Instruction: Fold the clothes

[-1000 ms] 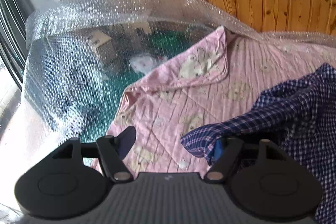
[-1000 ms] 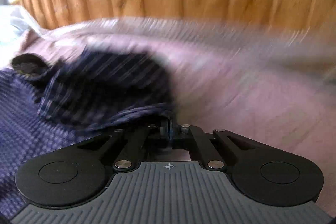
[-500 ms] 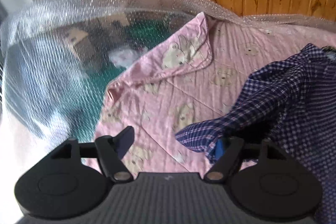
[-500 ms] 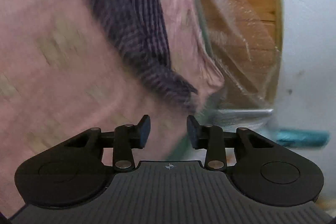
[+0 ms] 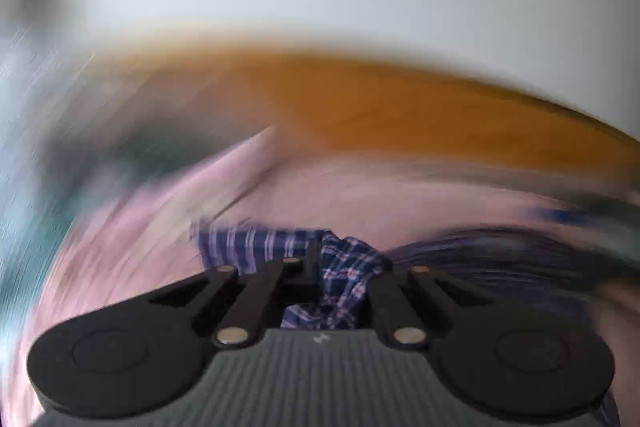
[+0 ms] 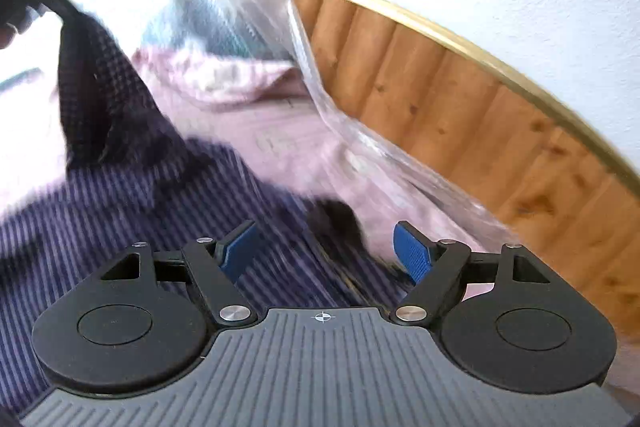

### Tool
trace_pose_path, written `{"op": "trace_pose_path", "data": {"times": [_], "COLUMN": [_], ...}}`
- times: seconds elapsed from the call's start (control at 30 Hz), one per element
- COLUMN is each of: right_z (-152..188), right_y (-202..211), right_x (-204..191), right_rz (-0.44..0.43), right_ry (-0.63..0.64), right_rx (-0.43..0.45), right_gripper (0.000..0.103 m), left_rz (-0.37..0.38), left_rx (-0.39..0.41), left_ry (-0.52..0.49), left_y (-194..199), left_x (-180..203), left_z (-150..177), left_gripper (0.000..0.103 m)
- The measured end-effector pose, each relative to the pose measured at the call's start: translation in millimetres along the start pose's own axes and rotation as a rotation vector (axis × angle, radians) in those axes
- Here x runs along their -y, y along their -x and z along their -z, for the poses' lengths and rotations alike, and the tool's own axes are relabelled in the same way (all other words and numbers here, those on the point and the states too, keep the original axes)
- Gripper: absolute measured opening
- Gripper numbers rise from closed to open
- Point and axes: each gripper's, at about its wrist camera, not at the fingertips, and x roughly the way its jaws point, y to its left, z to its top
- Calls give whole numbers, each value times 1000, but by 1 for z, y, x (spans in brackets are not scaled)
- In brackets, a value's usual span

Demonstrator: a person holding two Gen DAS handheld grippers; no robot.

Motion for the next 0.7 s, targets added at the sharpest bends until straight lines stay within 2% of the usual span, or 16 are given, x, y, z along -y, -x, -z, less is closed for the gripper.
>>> {"op": "trace_pose_path", "data": {"times": [0.07, 0.13, 0.17, 0.23, 0.3, 0.37, 0.4, 0.43, 0.5, 0.53, 0.6, 0.63, 0.7], "right_z": [6, 29, 41, 66, 88, 98, 101, 99, 95, 94, 86, 80, 68], "right_y": [-14, -37, -47, -58, -56, -47, -42, -45, -49, -51, -49, -45, -39], "right_x": [2, 9, 12, 19, 22, 24, 26, 27, 30, 31, 31, 30, 28], "right_rz": [11, 2, -8, -24, -20, -10, -9, -10, -10, -11, 3, 15, 38], "right_ry": [-70, -151, -193, -256, -277, -278, -286, -292, -303, -309, -308, -302, -292], "right_rx": [-26, -134, -197, -296, -343, -353, -357, -359, -362, -364, -343, -325, -289], "right_gripper": [82, 81, 80, 77, 77, 79, 80, 81, 82, 85, 85, 80, 79], "left_rz": [67, 135, 151, 131, 144, 196, 212, 210, 257, 267, 205, 165, 117], "left_rx": [-111, -223, -272, -336, -332, -311, -291, -268, -220, -209, -215, -220, -226], "left_ry": [-68, -137, -133, -1, 146, 344, 448, 550, 727, 786, 873, 911, 1023], "left_y": [-7, -13, -16, -16, -6, 1, 3, 5, 8, 8, 5, 3, -8], "left_x": [30, 60, 66, 48, 23, -11, -30, -47, -76, -86, -99, -104, -116], "left_z": [28, 56, 70, 97, 110, 118, 122, 127, 138, 143, 153, 159, 173], "left_gripper": [6, 8, 9, 10, 16, 37, 62, 76, 79, 84, 90, 90, 90]}}
